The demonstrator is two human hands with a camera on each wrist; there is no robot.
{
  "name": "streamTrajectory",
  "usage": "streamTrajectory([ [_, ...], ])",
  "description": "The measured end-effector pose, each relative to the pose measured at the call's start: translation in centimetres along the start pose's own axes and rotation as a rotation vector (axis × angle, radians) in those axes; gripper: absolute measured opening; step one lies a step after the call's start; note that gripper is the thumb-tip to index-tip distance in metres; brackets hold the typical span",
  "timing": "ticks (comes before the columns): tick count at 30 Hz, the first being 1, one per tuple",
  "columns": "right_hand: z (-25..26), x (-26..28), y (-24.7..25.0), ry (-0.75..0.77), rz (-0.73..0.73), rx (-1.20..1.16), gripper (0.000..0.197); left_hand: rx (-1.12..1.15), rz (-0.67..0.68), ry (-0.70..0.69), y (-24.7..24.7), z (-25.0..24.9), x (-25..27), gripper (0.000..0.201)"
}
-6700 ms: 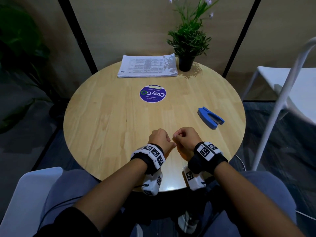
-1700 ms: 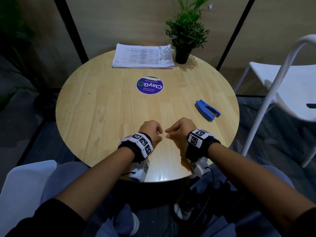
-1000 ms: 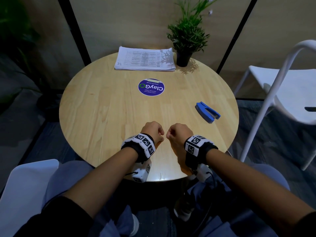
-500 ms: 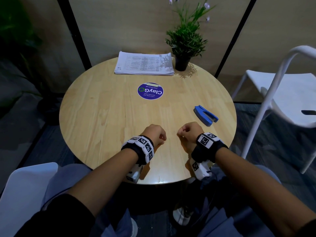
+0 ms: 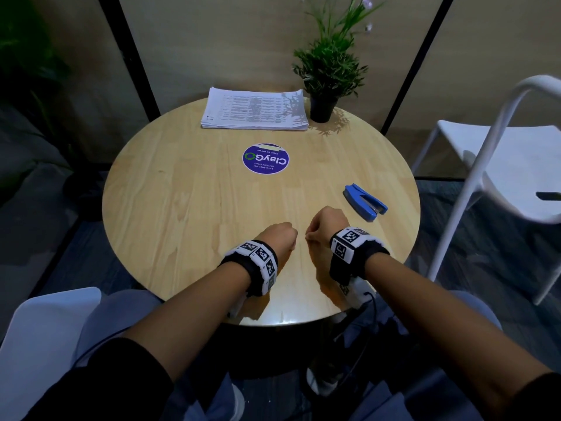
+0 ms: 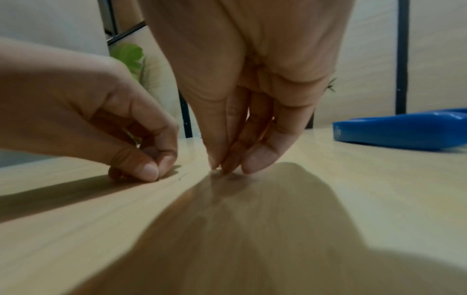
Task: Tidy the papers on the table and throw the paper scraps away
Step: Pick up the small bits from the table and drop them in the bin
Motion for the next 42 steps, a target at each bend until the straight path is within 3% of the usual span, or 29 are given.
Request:
streamTrajectory([
  [7, 1.6, -0.2, -0.5, -0.059, 0.028, 0.167, 0.020, -0.115, 0.007, -0.041, -0.7, 0.0, -0.4, 0.024],
  [15, 1.2, -0.2, -1.3, -0.057, 0.143, 0.183, 0.023, 0.253, -0.094, 0.025, 0.4, 1.0, -0.4, 0.018],
  [20, -0.1, -0.4, -0.4, 0.022, 0.053, 0.014, 0.019, 0.385, -0.156, -0.023, 1.0, 1.6, -0.2, 0.018],
  [23, -0.8, -0.1, 0.5, 0.113, 0.008, -0.061, 0.008, 0.345, -0.123, -0.078, 1.0, 1.5, -0.3, 0.014],
  [29, 0.1, 0.1, 0.9, 0.276, 0.093, 0.162, 0.018, 0.050, -0.055, -0.148, 1.3, 0.3, -0.6, 0.020],
  [38, 0.7, -0.9, 1.1, 0.224, 0.178, 0.192, 0.016, -0.035, 0.018, -0.136, 1.2, -0.1, -1.1, 0.028],
  [42, 0.6, -1.0, 0.9, 0.178, 0.175, 0.187, 0.015, -0.064, -0.089, -0.189, 1.2, -0.1, -0.8, 0.024],
])
Point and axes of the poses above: each hand's wrist, its own x-axis away from the middle knuckle, its own y-axis out of the back of the hand, z = x × y, the point moved 4 cm from there along -x, towards the middle knuckle, and after that the axes turned 6 degrees about z, right-handed, at the moved point
